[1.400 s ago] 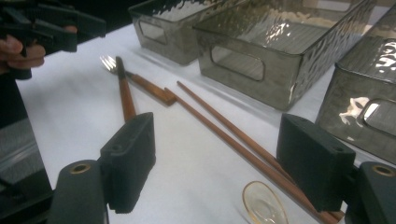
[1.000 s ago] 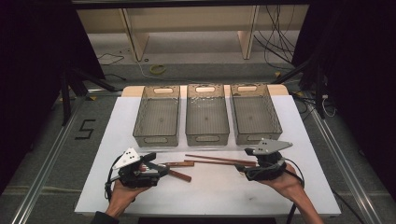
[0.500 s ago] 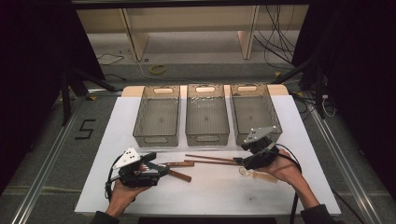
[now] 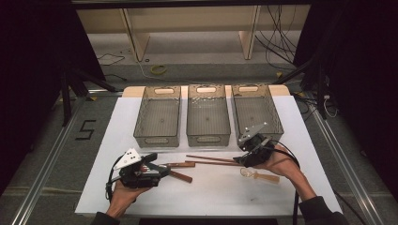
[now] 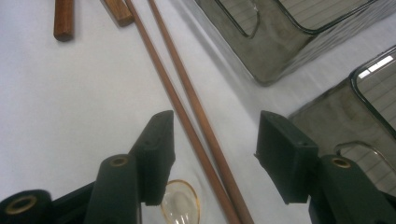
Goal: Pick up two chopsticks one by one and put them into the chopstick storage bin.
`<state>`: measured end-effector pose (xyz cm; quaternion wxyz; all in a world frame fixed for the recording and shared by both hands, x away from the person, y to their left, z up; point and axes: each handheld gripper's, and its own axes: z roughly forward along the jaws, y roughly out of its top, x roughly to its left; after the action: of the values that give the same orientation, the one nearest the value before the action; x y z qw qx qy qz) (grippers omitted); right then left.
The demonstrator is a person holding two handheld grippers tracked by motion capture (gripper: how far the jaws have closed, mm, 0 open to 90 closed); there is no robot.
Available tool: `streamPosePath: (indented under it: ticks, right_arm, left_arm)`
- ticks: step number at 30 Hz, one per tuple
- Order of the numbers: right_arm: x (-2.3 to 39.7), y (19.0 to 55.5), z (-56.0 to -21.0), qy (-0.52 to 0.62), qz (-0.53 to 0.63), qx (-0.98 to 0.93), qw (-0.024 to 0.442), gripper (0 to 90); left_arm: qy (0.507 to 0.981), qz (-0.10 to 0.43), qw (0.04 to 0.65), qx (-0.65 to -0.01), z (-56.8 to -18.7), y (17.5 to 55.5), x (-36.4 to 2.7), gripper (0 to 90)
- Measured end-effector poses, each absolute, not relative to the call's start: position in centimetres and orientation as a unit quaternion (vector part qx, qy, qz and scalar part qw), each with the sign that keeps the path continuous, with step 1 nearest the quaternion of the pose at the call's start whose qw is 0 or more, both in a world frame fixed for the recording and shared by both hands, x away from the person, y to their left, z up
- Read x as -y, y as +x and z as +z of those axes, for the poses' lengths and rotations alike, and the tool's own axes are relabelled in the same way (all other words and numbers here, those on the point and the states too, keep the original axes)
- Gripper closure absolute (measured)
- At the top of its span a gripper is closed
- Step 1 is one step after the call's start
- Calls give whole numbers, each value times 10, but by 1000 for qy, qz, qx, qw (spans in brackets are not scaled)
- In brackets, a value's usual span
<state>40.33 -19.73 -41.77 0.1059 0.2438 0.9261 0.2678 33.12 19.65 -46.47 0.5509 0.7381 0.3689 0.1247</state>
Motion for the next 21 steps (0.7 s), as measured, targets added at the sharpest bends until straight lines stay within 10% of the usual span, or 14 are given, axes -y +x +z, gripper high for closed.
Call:
streamPosePath:
  ticks: [21]
  right_arm:
    - [186,419,-427,231,220,-943,96,536]
  left_arm:
    - [740,123,549,-369,-465,332,-197,183]
